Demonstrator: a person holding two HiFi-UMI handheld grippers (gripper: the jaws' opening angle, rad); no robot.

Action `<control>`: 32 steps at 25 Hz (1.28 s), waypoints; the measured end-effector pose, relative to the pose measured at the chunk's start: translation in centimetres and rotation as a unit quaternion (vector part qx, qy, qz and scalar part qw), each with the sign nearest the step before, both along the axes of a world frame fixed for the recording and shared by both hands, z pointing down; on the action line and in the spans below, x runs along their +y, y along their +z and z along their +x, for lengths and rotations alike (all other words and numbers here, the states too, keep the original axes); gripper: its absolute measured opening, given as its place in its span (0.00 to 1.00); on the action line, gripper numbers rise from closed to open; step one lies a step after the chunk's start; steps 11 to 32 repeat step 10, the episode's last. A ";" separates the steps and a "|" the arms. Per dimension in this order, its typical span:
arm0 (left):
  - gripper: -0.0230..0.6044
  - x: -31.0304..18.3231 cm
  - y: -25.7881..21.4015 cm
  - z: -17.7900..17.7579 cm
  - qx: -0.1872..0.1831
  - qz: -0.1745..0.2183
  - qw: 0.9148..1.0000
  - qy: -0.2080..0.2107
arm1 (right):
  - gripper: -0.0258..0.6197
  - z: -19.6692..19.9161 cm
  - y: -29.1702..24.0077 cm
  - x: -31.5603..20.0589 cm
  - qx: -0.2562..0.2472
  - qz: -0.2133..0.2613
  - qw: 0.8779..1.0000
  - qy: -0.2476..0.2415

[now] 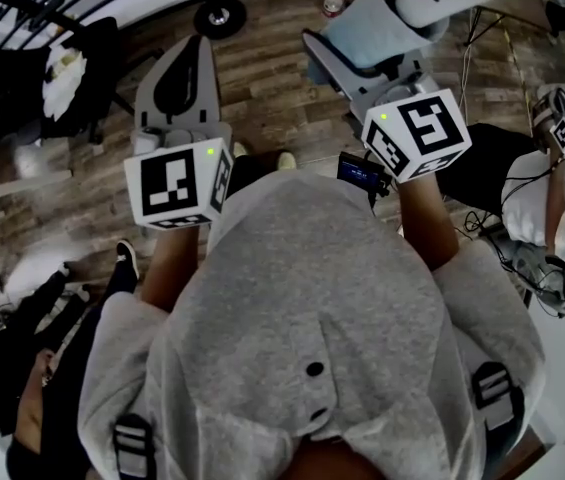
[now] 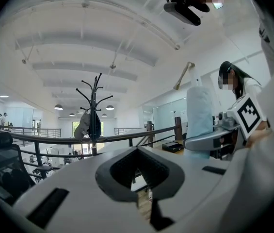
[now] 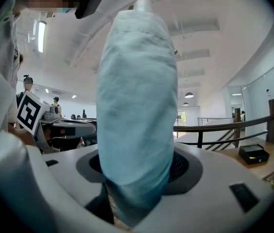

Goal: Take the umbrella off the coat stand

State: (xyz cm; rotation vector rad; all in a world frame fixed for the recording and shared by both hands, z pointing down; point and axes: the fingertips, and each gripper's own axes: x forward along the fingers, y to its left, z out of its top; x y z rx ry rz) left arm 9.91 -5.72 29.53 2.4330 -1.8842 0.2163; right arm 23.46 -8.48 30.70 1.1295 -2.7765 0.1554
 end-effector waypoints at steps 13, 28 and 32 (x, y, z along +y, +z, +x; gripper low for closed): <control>0.05 1.5 0.5 7.5 -0.011 -0.003 1.000 0.000 | 0.47 7.8 0.9 1.6 -0.015 -0.003 1.000 0.001; 0.05 1.5 0.5 7.5 -0.011 -0.003 1.000 0.000 | 0.47 7.8 0.9 1.6 -0.015 -0.003 1.000 0.001; 0.05 1.5 0.5 7.5 -0.011 -0.003 1.000 0.000 | 0.47 7.8 0.9 1.6 -0.015 -0.003 1.000 0.001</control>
